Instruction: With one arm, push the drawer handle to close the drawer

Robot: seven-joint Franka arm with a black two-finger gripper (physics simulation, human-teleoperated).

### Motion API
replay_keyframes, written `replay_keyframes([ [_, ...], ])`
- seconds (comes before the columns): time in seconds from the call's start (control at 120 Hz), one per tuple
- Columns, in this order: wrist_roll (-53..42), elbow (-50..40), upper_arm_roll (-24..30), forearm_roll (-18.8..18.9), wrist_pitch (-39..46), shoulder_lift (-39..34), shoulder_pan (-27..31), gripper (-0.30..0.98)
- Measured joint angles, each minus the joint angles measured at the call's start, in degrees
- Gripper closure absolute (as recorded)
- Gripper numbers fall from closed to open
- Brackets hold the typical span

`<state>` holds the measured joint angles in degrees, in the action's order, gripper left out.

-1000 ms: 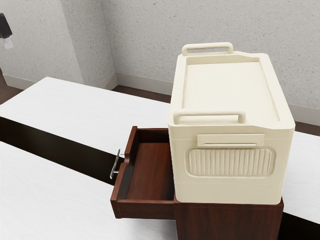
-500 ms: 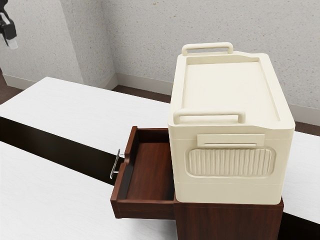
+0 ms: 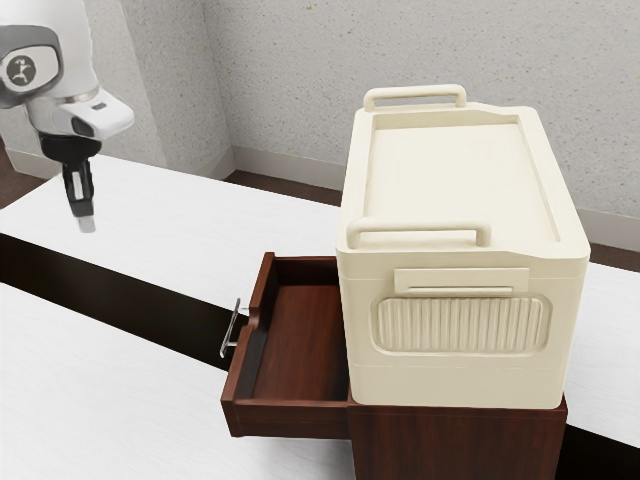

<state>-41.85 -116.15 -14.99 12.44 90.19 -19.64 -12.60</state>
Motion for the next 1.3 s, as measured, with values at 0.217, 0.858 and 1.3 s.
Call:
replay_keyframes([
  [0.217,-2.66,-10.57,0.28,1.00,11.94,0.85,-1.18,0.78],
  [0.858,-12.29,-27.86,-0.39,2.89,51.12,2.71,-7.34,0.79],
  [1.3,-14.45,-30.31,-0.32,2.09,54.95,1.71,-13.56,0.79],
])
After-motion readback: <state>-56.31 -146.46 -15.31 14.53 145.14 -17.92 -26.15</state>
